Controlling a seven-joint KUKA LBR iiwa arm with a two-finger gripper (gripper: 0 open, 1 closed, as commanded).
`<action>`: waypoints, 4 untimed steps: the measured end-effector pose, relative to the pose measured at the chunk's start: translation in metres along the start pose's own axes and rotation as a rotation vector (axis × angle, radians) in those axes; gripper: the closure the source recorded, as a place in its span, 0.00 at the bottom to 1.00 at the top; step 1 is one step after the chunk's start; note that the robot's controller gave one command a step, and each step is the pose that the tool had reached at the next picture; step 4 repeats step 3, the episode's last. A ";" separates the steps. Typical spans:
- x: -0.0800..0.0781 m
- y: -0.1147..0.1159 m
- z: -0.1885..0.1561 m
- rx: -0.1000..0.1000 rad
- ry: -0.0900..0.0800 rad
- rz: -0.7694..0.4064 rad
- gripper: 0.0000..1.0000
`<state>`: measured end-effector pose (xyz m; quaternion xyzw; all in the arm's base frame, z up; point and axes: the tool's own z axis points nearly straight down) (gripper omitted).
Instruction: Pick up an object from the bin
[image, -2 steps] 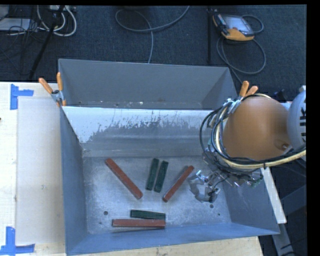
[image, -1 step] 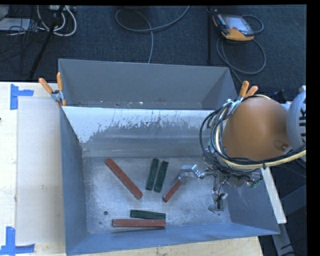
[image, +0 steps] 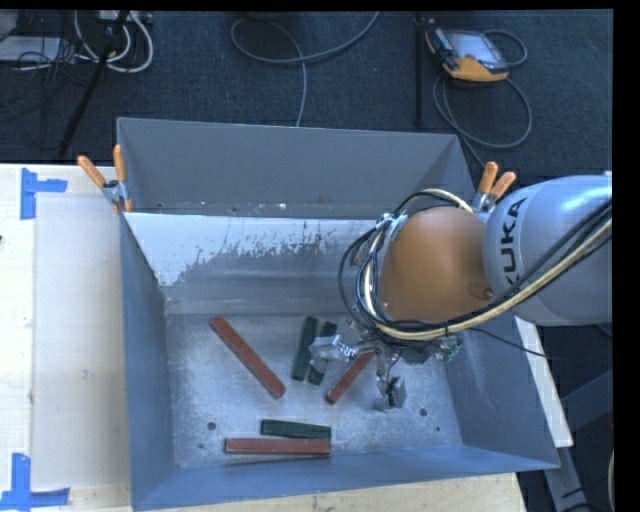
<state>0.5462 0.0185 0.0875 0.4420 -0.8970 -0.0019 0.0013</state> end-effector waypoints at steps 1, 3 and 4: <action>0.002 -0.052 0.018 0.007 -0.005 0.076 0.00; -0.012 -0.014 -0.094 0.008 -0.005 -0.183 1.00; -0.012 -0.014 -0.094 0.008 -0.005 -0.183 1.00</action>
Offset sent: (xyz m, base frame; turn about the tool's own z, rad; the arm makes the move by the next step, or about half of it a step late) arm 0.0382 -0.0328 -0.0175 0.0697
